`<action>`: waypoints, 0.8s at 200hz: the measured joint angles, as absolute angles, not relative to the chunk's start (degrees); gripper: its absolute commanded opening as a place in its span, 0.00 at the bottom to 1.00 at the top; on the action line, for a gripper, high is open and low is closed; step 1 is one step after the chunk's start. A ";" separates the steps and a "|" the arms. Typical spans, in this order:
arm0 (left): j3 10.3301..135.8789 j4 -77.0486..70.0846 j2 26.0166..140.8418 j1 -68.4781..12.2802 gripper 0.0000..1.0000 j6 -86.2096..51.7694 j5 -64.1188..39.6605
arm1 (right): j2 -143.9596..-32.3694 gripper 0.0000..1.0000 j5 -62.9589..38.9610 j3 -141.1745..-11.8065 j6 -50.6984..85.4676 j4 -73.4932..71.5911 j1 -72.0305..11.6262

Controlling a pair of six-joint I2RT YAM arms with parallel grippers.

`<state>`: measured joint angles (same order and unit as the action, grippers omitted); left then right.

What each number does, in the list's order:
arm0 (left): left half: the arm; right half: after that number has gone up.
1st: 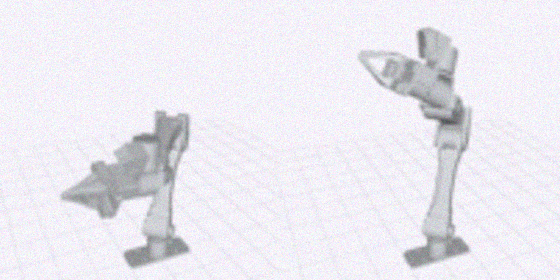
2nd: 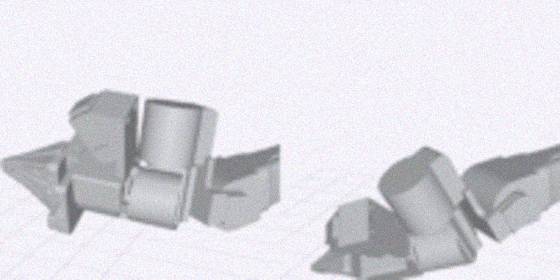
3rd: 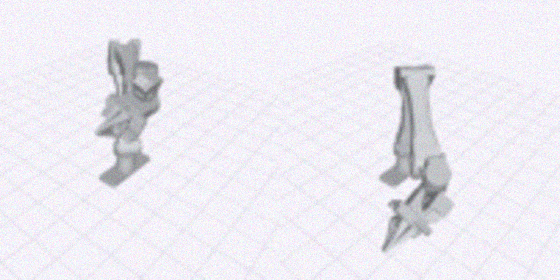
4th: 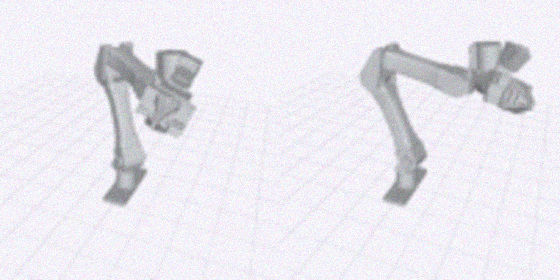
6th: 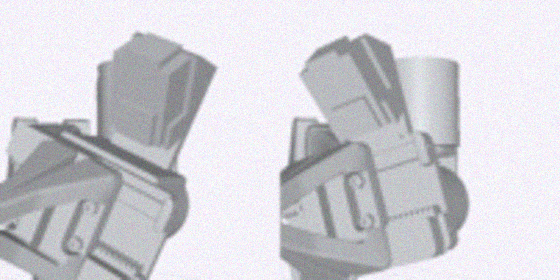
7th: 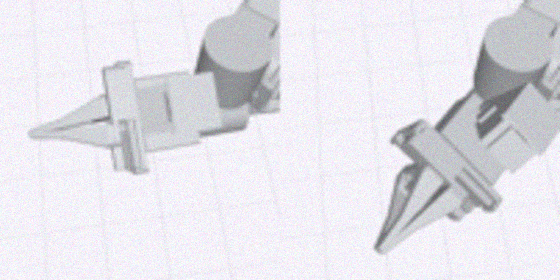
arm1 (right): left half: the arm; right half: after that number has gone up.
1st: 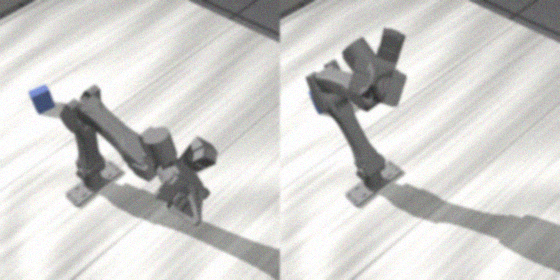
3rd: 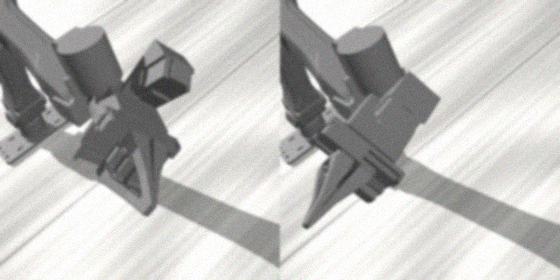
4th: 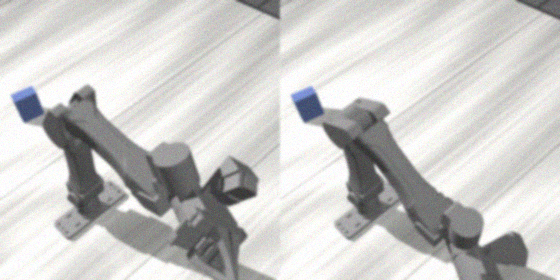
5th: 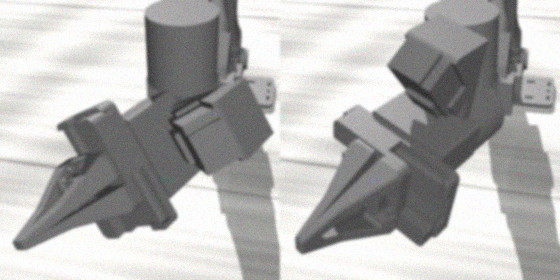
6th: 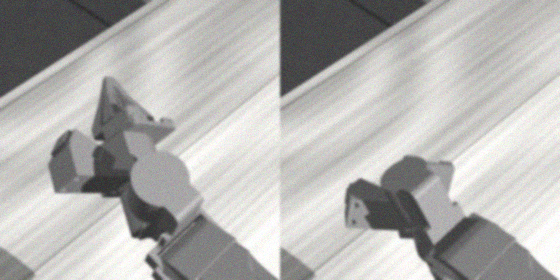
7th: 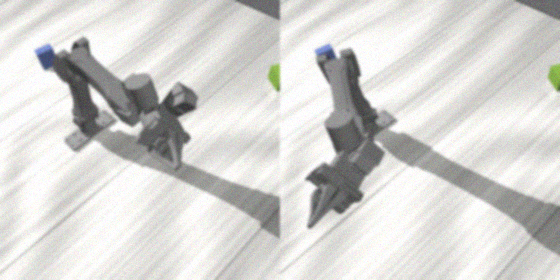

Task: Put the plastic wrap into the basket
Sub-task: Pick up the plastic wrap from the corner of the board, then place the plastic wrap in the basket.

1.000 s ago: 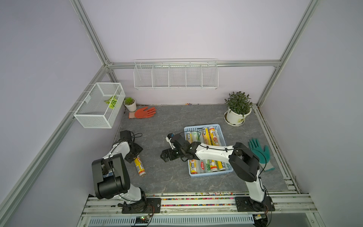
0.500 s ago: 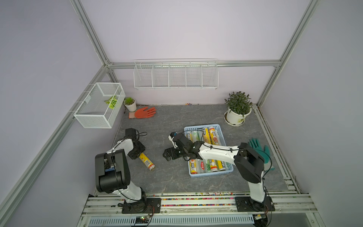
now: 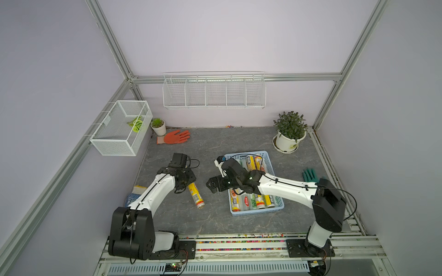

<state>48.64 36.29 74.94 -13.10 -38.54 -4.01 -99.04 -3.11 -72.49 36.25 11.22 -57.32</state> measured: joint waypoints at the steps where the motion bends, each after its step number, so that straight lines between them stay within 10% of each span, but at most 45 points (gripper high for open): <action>1: 48.64 36.27 74.81 -13.21 0.18 -38.61 -4.10 | -98.91 0.98 -3.01 -72.42 36.18 11.31 -57.32; 160: 62.52 23.31 81.89 -40.07 0.15 -47.99 -12.14 | -72.97 0.98 16.03 -54.50 38.13 19.22 -48.75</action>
